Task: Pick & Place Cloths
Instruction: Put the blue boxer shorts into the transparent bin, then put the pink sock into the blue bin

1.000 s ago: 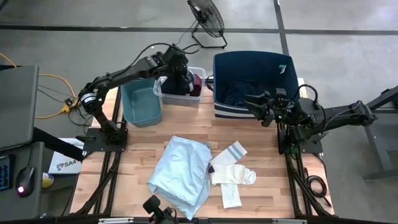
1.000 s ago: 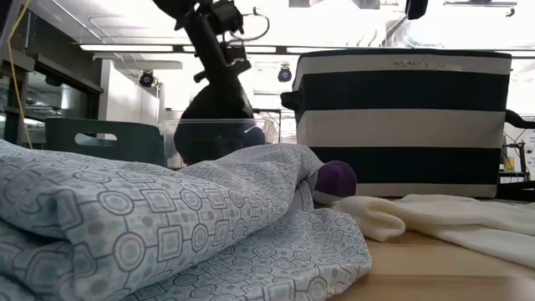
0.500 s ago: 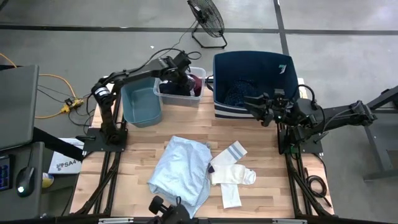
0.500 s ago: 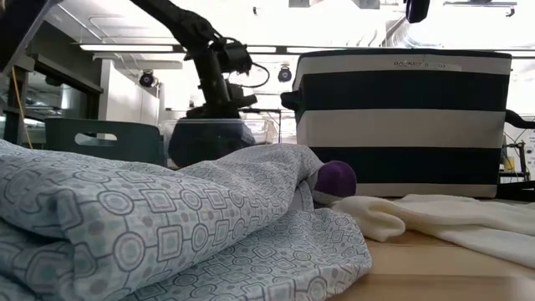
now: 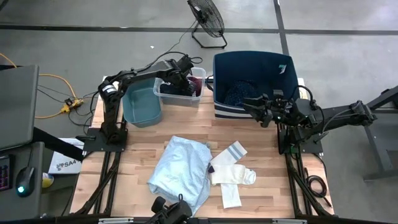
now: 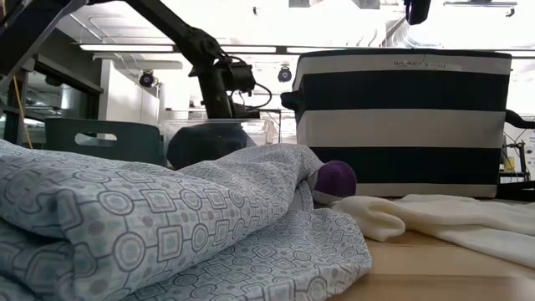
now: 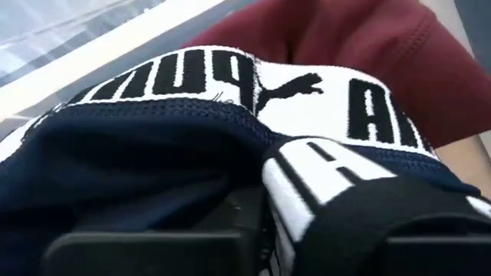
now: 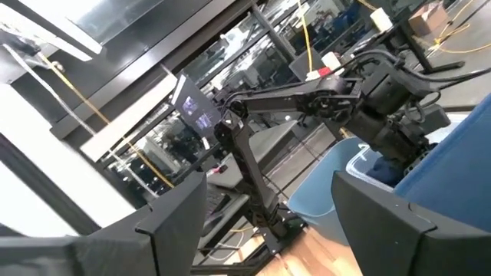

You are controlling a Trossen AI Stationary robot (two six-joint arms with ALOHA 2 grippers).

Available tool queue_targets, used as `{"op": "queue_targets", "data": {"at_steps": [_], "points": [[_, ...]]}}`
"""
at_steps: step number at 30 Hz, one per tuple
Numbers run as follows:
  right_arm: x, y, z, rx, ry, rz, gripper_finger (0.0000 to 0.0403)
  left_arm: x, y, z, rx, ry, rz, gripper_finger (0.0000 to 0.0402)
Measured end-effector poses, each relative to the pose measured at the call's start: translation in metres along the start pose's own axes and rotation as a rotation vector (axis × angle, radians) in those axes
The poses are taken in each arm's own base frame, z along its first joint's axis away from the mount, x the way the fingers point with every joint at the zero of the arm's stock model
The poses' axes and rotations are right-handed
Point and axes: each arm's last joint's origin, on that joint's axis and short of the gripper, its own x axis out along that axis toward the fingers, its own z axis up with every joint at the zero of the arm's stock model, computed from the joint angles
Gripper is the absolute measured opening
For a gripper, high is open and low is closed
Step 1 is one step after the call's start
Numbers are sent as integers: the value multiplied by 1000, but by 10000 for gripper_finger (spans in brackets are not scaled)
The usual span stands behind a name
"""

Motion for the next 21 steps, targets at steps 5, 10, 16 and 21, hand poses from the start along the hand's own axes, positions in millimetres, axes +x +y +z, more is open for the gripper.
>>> {"op": "queue_targets", "data": {"at_steps": [5, 10, 16, 21], "points": [[0, 1, -1, 0, 24, 30, 270, -19, 0, 1, 3, -37, -21, 124], [0, 2, -1, 0, 44, 55, 270, -47, 0, 2, 4, -92, -60, 197], [0, 2, -2, -2, 62, 78, 270, -81, 1, 1, -25, -157, -116, 233], [0, 3, -3, -3, 104, 124, 270, -115, -4, -8, -28, -193, -193, 234]]}}
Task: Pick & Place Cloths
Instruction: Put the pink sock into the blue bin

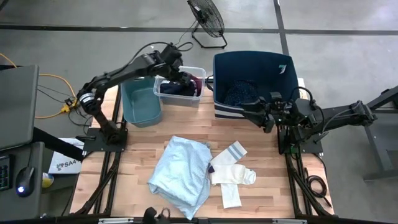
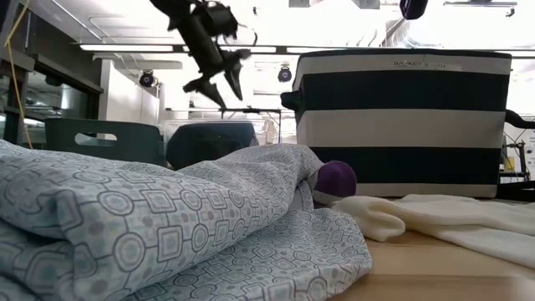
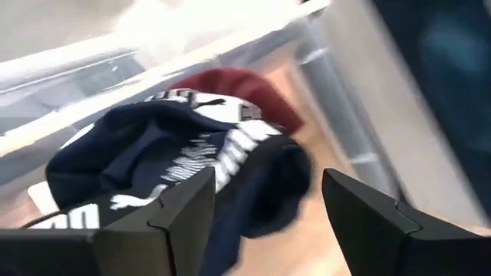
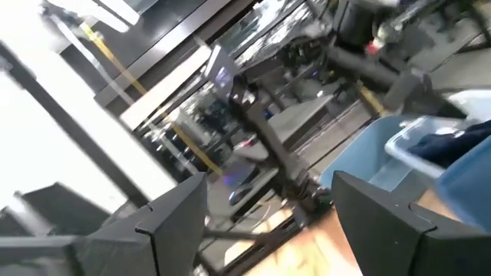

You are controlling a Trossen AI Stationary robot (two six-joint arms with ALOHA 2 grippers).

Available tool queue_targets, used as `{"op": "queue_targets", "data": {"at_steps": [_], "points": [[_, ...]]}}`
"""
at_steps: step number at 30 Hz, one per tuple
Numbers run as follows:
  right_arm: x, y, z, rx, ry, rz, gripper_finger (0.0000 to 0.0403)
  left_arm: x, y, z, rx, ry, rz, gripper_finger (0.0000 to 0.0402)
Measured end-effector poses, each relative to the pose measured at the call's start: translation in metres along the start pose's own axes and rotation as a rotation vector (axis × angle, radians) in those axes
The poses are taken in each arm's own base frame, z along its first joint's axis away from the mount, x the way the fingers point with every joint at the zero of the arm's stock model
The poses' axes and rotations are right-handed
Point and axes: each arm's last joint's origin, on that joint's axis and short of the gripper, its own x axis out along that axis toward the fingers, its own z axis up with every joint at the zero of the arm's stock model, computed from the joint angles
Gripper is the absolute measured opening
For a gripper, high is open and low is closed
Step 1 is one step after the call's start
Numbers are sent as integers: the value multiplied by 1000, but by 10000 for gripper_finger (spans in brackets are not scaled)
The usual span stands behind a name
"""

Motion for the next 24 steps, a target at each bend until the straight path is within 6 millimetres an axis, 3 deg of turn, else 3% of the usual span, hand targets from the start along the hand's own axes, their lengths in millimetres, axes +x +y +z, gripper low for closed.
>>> {"op": "queue_targets", "data": {"at_steps": [6, 12, 18, 24], "points": [[-2, -2, -10, 42, 175, 60, 270, -44, -28, -17, 78, -55, -54, 235], [-9, -2, -30, 108, 418, 65, 270, -81, -60, -48, 164, -97, -56, 235], [-22, 4, -59, 119, 620, -29, 270, -95, -91, -80, 236, -102, -58, 235], [-23, 6, -90, 210, 637, -256, 270, -106, -117, -109, 333, -103, -101, 235]]}}
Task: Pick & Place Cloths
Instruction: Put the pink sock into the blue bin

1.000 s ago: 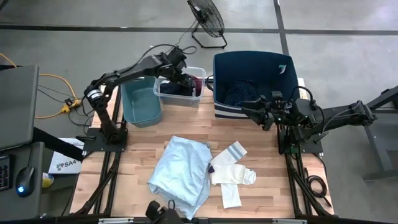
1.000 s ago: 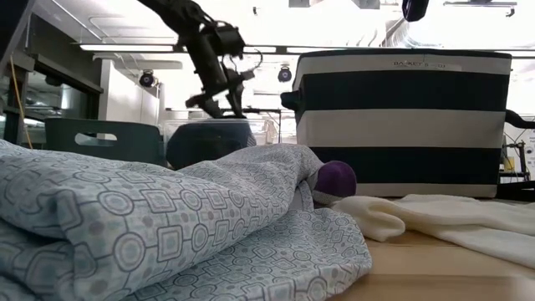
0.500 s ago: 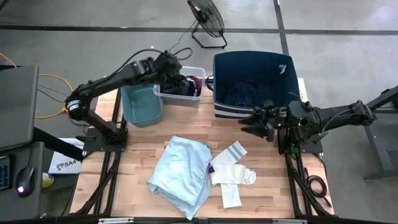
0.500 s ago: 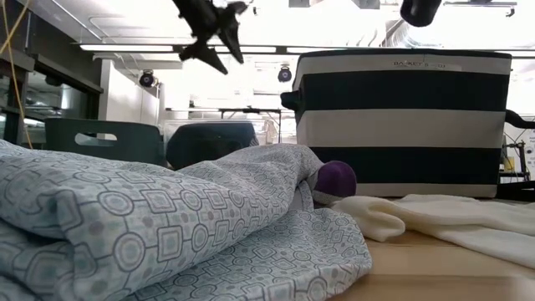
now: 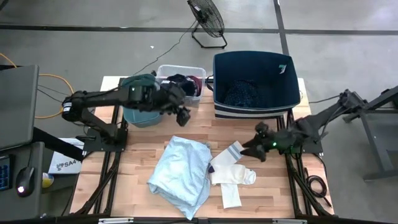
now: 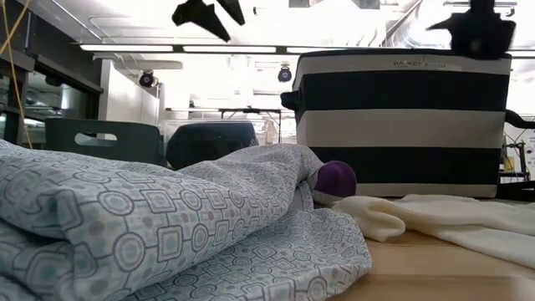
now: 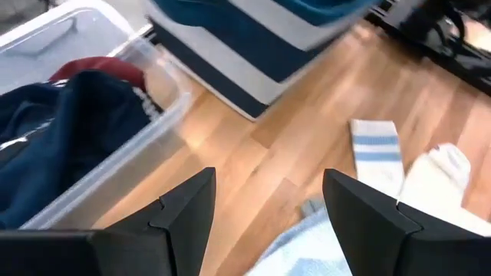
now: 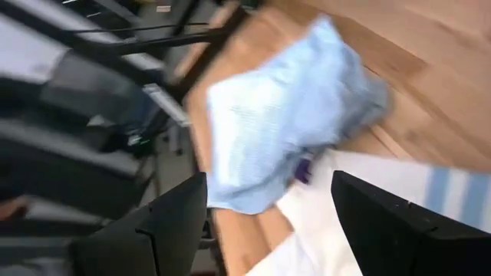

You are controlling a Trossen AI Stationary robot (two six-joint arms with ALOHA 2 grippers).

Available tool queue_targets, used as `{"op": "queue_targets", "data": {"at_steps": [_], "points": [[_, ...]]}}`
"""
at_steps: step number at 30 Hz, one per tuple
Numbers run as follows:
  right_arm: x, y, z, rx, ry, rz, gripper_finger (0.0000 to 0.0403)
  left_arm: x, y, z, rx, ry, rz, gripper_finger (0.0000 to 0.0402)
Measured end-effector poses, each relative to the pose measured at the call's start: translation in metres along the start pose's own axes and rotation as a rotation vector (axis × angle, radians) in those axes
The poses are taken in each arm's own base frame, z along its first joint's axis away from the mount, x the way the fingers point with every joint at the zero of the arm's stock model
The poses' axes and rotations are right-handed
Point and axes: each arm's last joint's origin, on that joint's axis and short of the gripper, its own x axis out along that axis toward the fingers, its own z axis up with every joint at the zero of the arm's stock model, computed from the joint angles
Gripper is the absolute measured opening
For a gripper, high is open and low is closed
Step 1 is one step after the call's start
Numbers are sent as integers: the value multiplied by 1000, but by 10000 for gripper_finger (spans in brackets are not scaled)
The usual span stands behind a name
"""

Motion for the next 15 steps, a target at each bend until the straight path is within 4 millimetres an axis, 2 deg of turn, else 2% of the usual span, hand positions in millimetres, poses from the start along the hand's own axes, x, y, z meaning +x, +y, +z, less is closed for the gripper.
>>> {"op": "queue_targets", "data": {"at_steps": [7, 15], "points": [[43, -13, -28, 104, 8, -254, 270, -11, -26, -16, 76, -19, -24, 235], [96, -46, -47, -29, 115, -510, 270, -16, -35, -23, 127, -16, -50, 235]]}}
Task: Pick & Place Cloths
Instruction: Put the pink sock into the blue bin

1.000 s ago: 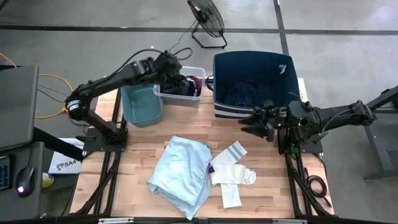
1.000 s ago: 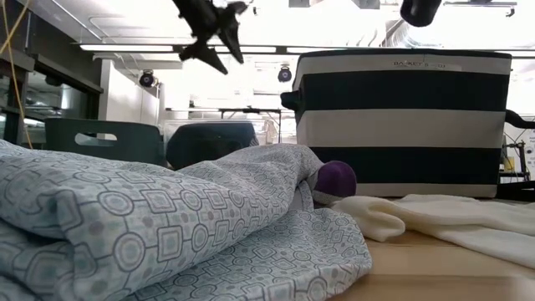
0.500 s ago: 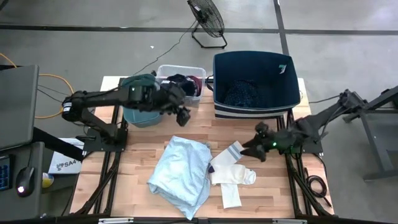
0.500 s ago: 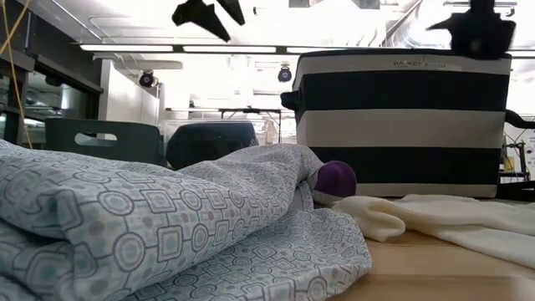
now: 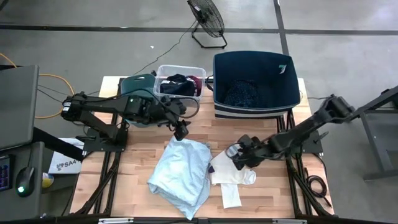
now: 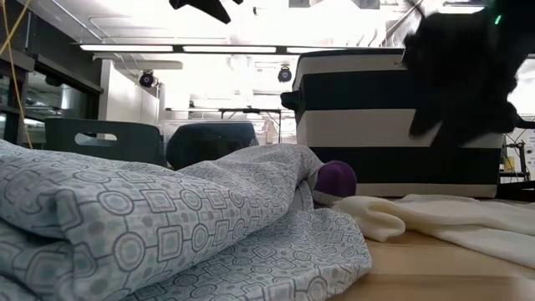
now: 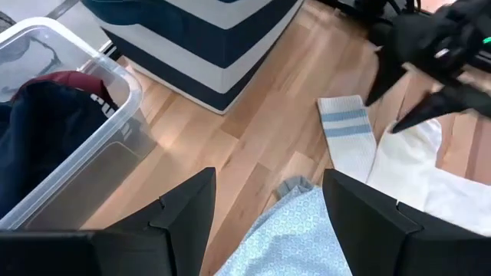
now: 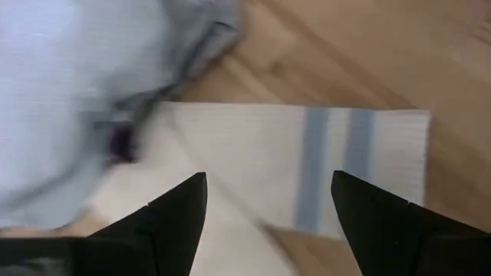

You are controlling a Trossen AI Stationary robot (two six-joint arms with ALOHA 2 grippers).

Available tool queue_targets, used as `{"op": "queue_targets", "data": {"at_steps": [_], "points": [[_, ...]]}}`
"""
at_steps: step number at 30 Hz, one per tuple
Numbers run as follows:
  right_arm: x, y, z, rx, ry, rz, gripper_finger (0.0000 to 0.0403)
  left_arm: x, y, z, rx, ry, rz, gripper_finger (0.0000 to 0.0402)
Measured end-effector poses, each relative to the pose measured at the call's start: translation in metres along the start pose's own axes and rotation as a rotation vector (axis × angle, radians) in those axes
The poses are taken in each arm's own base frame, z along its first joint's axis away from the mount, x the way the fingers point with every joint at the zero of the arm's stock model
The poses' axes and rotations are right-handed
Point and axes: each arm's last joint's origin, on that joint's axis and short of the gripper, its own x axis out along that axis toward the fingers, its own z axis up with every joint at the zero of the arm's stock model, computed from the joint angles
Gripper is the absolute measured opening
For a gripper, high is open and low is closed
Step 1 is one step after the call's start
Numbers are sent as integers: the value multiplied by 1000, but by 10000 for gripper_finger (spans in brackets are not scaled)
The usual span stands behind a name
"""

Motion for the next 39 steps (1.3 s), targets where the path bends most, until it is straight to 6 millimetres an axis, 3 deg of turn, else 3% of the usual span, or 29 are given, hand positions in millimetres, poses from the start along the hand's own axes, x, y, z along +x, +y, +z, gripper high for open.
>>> {"op": "queue_targets", "data": {"at_steps": [8, 16, 21, 30, 39], "points": [[43, -7, -14, -37, 29, -152, 270, 0, 1, 0, 22, 0, 3, 235], [67, -12, -27, -43, 2, -246, 261, 1, 1, 0, 40, 2, 2, 235], [69, -15, -28, -55, 1, -279, 199, 1, 1, 0, 42, 3, 1, 235], [68, -21, -29, -96, 11, -328, 25, 1, 1, 0, 40, 4, 2, 235], [61, -19, -25, -53, 35, -286, 6, 1, 1, 0, 16, 4, 2, 235]]}}
